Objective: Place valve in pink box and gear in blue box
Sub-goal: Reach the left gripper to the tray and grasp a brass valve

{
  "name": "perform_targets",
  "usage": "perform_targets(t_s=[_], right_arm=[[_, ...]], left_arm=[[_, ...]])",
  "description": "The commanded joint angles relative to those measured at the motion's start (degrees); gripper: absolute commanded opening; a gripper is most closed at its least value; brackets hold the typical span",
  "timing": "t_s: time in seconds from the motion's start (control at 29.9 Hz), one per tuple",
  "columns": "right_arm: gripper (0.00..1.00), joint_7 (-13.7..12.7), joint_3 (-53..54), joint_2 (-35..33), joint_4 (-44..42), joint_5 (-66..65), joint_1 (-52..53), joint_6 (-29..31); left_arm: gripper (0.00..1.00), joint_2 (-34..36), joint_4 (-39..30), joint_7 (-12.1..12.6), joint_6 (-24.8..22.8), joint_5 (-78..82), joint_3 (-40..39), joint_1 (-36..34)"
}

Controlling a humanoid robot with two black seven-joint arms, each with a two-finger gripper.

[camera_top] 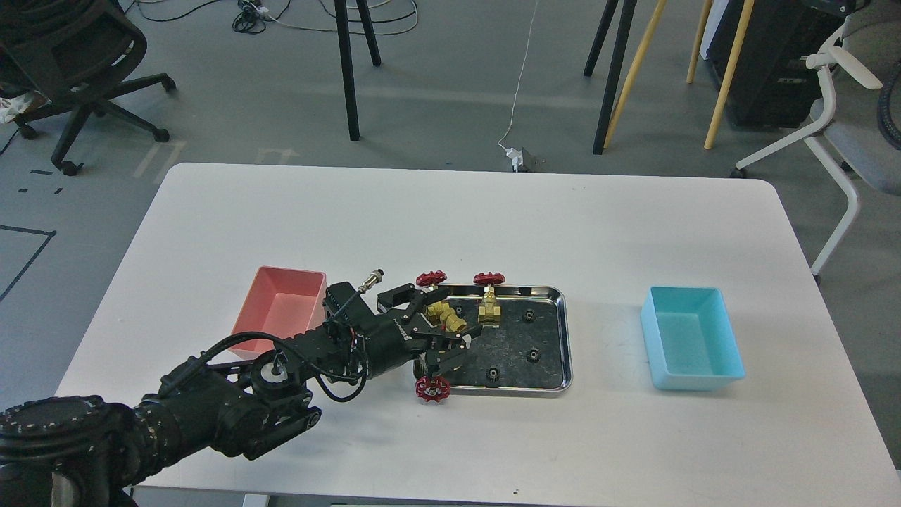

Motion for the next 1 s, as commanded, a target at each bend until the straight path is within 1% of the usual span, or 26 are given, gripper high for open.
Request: perform_targets(t_s=[0.0,0.2,0.27,0.3,0.37,0.47,0.5,0.57,0.6,0.63,0.67,0.84,0.94,0.97], right_arm=[[0.99,0.0,-0.1,0.0,0.0,0.0,-0.1,0.0],[0.99,0.1,-0.1,0.0,-0.1,-0.1,-0.1,0.0],[0.99,0.1,-0.1,0.0,-0.1,-0.1,-0.1,0.0],[0.99,0.1,-0.1,0.0,-0.1,-0.1,-0.1,0.0],[0.99,0.1,-0.1,0.0,-0.1,-0.1,-0.1,0.0],[0.99,0.1,-0.4,0.0,-0.1,-0.1,-0.1,-0.1],[0.99,0.1,-0.7,0.0,-0.1,-0.1,-0.1,0.0],[0.99,0.2,-0.8,0.0,-0.1,-0.1,-0.1,-0.1],[0.99,0.2,-0.8,0.0,-0.2,-0.1,-0.1,-0.1],[0.99,0.2,-0.8,0.0,-0.1,-0.1,-0.1,-0.1],[0.99,0.2,-0.8,0.0,-0.2,-0.1,-0.1,0.0],[0.99,0.3,-0.9,0.2,-1.3,-0.2,-0.2,0.0],[0.99,0.4,-1.9,1.7,-3.8,-0.4,-0.1,0.3],[0.99,0.5,-2.4,2.1,-4.5,-0.4,-0.1,0.6]], left_arm=[[0.88,-2.3,3.7,0.0,0.0,0.0,0.0,-0.1],[0.88,-2.6,4.2,0.0,0.0,0.0,0.0,0.3],[0.86,-2.5,4.2,0.0,0.0,0.0,0.0,0.3],[0.83,-2.5,4.2,0.0,0.0,0.1,0.1,0.3],[0.73,-2.5,4.2,0.0,0.0,0.1,0.1,0.7],[0.63,-2.4,4.2,-0.1,0.0,0.2,0.1,0.8],[0.54,-2.4,4.1,-0.1,0.0,0.2,0.1,0.8],[0.34,-2.4,4.1,0.0,0.0,0.2,0.1,0.7],[0.27,-2.4,4.1,0.1,0.0,0.1,0.1,0.8],[0.23,-2.3,4.1,0.0,0.0,0.1,0.0,0.8],[0.20,-2.4,4.1,0.0,0.0,0.1,0.0,0.8],[0.14,-1.6,2.7,-0.4,0.0,0.0,-0.1,0.7],[0.12,-0.3,-1.1,-0.4,0.0,-0.5,-0.5,0.5],[0.11,1.3,-3.2,-0.5,0.0,-0.8,-0.9,0.5]])
